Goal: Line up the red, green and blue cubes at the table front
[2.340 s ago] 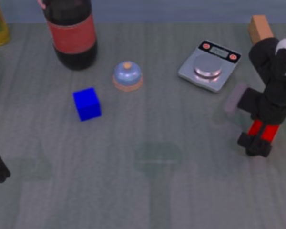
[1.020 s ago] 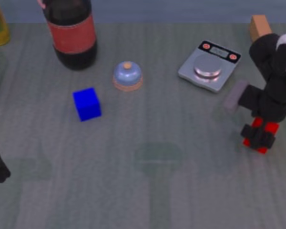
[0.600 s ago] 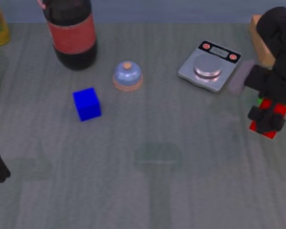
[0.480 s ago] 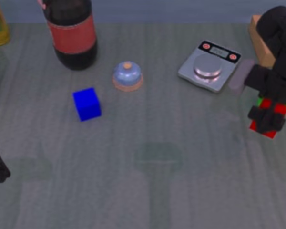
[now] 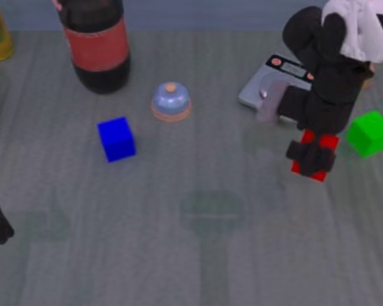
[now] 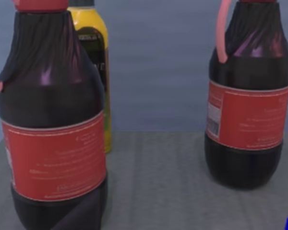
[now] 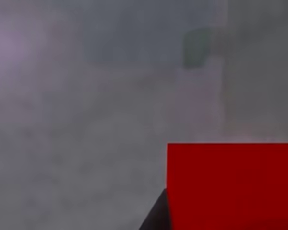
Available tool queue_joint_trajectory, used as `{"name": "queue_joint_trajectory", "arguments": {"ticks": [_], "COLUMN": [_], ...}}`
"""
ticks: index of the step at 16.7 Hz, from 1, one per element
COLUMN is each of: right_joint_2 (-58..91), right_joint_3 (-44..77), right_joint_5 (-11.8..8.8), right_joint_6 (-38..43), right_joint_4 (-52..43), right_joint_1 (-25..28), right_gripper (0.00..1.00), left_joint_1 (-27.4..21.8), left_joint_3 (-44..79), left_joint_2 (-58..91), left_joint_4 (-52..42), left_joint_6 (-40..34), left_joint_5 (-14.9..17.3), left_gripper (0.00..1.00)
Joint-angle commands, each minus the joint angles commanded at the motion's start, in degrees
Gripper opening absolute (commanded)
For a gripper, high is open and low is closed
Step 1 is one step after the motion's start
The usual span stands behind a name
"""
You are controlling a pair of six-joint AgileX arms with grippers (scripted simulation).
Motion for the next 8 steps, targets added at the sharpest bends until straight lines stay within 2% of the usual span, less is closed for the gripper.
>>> {"name": "queue_joint_trajectory", "arguments": {"ticks": [6, 8], "right_joint_2": [11.4, 14.0], "right_joint_3": [21.3, 26.7], "right_joint_5": [0.0, 0.1], "right_joint_6": [4.8, 6.2], "right_joint_4": [-9.5, -11.7], "right_joint_1": [23.1, 28.7], "right_gripper": [0.00, 0.00], "left_joint_1": [0.0, 0.0], "left_joint_3": [0.0, 0.0], "left_joint_2": [0.0, 0.0], "left_joint_4": [0.0, 0.0], "left_joint_6": [0.0, 0.0], "left_joint_5": [0.0, 0.0], "left_gripper": [1.00, 1.00]}}
